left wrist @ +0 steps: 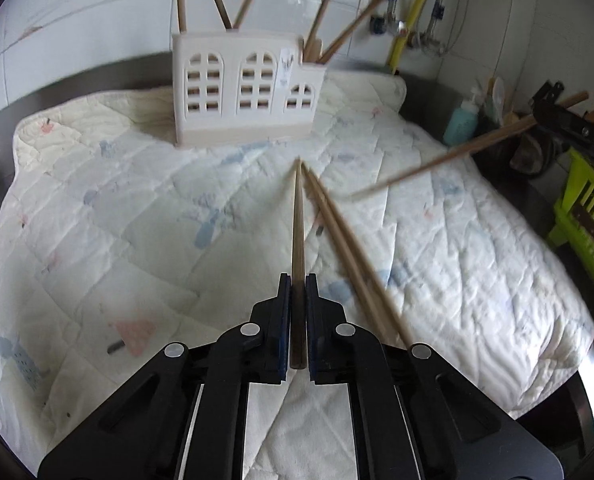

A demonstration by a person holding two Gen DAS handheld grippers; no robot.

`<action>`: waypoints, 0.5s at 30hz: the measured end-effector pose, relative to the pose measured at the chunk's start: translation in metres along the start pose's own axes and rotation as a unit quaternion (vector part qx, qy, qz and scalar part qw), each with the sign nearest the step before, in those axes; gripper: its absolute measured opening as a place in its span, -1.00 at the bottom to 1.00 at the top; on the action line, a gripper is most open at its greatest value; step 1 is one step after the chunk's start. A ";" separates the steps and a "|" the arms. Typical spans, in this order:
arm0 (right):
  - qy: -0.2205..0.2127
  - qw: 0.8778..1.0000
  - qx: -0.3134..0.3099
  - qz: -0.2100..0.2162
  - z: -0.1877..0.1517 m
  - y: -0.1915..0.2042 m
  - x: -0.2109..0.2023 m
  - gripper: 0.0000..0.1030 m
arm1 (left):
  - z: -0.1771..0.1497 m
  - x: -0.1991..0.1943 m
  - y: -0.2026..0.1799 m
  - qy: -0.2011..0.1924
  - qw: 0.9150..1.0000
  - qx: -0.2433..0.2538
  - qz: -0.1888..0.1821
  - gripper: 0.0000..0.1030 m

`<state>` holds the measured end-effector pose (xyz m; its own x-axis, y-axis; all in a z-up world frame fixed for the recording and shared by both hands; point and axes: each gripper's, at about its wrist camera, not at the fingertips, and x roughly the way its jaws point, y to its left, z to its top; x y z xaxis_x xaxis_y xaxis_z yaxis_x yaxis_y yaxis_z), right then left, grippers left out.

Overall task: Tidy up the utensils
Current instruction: 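Carry both chopsticks up over the holder and lower them into it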

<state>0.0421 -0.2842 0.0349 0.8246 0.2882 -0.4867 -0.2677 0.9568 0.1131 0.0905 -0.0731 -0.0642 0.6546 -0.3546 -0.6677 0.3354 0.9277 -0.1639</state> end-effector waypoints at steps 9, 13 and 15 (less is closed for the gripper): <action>-0.017 0.999 -0.009 0.035 0.038 0.002 -0.006 -0.87 | 0.033 -0.024 -0.004 -0.076 0.997 0.014 0.002 -0.90; -0.024 0.999 -0.027 0.037 0.059 0.004 -0.006 -0.87 | 0.047 -0.022 -0.002 -0.085 0.996 0.016 -0.003 -0.90; -0.027 0.998 -0.035 0.037 0.068 0.004 -0.005 -0.87 | 0.054 -0.021 -0.001 -0.086 0.996 0.017 -0.006 -0.90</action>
<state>0.0705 -0.2789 0.0969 0.8265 0.3610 -0.4319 -0.3610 0.9286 0.0855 0.1128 -0.0730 -0.0108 0.7562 -0.3832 -0.5304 0.3652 0.9197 -0.1438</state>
